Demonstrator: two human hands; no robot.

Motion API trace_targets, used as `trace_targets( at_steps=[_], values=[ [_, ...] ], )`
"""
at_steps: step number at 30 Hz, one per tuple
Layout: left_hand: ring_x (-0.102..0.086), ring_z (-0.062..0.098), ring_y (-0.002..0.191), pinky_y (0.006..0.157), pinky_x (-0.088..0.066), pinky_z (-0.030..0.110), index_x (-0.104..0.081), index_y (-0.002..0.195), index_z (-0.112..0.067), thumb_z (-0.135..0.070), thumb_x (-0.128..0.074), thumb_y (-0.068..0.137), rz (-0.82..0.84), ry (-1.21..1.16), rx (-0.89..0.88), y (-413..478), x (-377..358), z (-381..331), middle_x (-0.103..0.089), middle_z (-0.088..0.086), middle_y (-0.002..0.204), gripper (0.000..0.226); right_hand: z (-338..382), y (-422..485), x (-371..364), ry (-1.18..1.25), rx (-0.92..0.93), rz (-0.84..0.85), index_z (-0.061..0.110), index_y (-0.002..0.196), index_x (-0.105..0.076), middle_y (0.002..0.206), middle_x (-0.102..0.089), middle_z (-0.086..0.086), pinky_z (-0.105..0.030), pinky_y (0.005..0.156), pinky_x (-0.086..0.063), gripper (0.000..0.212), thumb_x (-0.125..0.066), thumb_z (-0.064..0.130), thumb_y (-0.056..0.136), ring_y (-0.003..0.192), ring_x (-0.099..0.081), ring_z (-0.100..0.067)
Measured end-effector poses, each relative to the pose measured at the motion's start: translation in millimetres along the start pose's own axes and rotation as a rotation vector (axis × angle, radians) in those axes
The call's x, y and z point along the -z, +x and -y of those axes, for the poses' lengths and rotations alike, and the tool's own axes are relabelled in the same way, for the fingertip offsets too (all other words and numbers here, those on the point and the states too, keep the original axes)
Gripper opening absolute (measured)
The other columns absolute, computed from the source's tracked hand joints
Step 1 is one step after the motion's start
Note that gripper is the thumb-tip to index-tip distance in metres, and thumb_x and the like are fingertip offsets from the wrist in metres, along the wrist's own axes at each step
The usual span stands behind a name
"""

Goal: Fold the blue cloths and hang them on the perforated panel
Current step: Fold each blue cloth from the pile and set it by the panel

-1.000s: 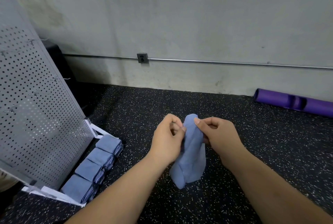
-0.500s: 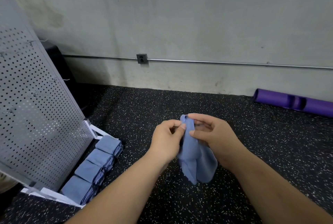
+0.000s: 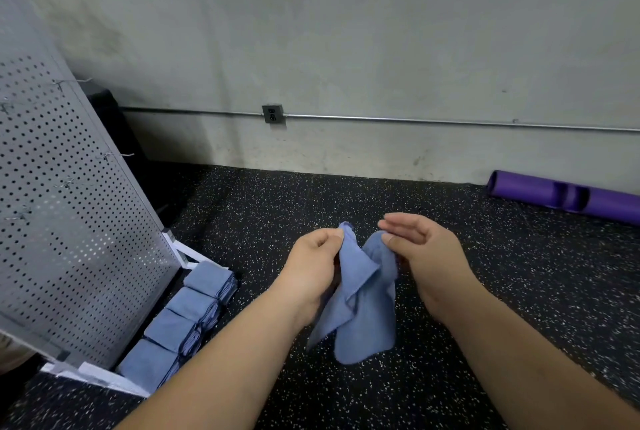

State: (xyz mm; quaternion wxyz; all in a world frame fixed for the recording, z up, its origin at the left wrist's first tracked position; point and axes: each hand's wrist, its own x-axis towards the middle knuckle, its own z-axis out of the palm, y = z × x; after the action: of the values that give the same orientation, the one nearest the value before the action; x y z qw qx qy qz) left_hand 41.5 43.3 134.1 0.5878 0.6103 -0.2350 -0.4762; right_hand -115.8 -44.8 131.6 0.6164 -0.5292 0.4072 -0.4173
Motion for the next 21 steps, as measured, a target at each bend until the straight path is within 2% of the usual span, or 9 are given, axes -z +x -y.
trace_targets(
  at_steps=[2,5,8,11,13,16,19,21],
  values=[
    [-0.058,0.008,0.051,0.051,-0.049,0.019,-0.069,0.101,-0.010,-0.013,-0.049,0.112,0.052,-0.067,0.052,-3,-2,-2,-0.067,0.003,0.074,0.023,2,-7,-6,-0.031,0.026,0.067,0.013,0.114,-0.075,0.109,-0.081,0.000,-0.020,0.086,-0.059,0.034,-0.071,-0.012,0.092,0.106,-0.076,-0.010],
    [-0.065,0.012,0.060,0.061,-0.054,0.029,-0.071,0.115,-0.003,-0.017,-0.052,0.112,0.063,-0.086,0.071,-1,-5,1,-0.075,0.010,0.088,0.023,4,-17,-13,-0.049,0.032,0.157,0.013,0.115,-0.076,0.110,-0.081,0.003,-0.020,0.081,-0.061,0.035,-0.067,-0.014,0.094,0.105,-0.076,-0.010],
    [-0.073,0.020,0.075,0.069,-0.062,0.037,-0.066,0.118,-0.003,-0.017,-0.066,0.106,0.009,-0.152,0.029,-2,-7,5,-0.076,0.019,0.100,0.019,6,-23,-17,-0.008,0.007,0.223,0.013,0.118,-0.075,0.111,-0.082,-0.001,-0.033,0.089,-0.063,0.038,-0.064,-0.014,0.096,0.107,-0.077,-0.016],
    [-0.076,0.018,0.078,0.072,-0.063,0.037,-0.060,0.118,-0.006,-0.011,-0.078,0.097,0.001,-0.240,0.017,-5,-6,6,-0.077,0.012,0.095,0.028,9,-22,-16,-0.032,0.021,0.257,0.015,0.123,-0.075,0.111,-0.082,-0.004,-0.037,0.095,-0.062,0.035,-0.072,-0.006,0.094,0.108,-0.077,-0.021],
    [-0.076,0.016,0.076,0.068,-0.062,0.033,-0.059,0.119,-0.007,-0.001,-0.077,0.095,0.018,-0.271,0.027,-7,-6,5,-0.078,0.008,0.089,0.030,9,-21,-15,-0.076,0.050,0.257,0.016,0.123,-0.075,0.113,-0.081,-0.001,-0.033,0.095,-0.062,0.040,-0.075,-0.008,0.091,0.110,-0.077,-0.017],
    [-0.075,0.017,0.071,0.060,-0.059,0.026,-0.060,0.122,-0.002,0.007,-0.070,0.096,0.041,-0.305,0.055,-10,-7,4,-0.077,0.012,0.092,0.029,4,-21,-13,-0.236,0.183,0.214,0.019,0.119,-0.076,0.119,-0.078,0.003,-0.027,0.099,-0.060,0.047,-0.075,-0.014,0.086,0.112,-0.074,-0.008],
    [-0.072,0.018,0.071,0.064,-0.060,0.027,-0.063,0.128,0.008,0.000,-0.066,0.101,0.079,-0.309,0.064,-11,-6,1,-0.075,0.018,0.096,0.028,1,-22,-12,-0.370,0.309,0.132,0.024,0.110,-0.077,0.116,-0.074,0.010,-0.022,0.095,-0.060,0.037,-0.079,-0.005,0.088,0.106,-0.074,-0.002],
    [-0.073,0.018,0.073,0.066,-0.060,0.027,-0.067,0.122,0.006,-0.007,-0.063,0.105,0.121,-0.305,0.054,-13,-6,-1,-0.077,0.016,0.094,0.021,1,-22,-11,-0.420,0.359,0.074,0.027,0.106,-0.078,0.110,-0.074,0.013,-0.020,0.090,-0.061,0.032,-0.081,0.000,0.088,0.101,-0.074,-0.002]
  ],
)
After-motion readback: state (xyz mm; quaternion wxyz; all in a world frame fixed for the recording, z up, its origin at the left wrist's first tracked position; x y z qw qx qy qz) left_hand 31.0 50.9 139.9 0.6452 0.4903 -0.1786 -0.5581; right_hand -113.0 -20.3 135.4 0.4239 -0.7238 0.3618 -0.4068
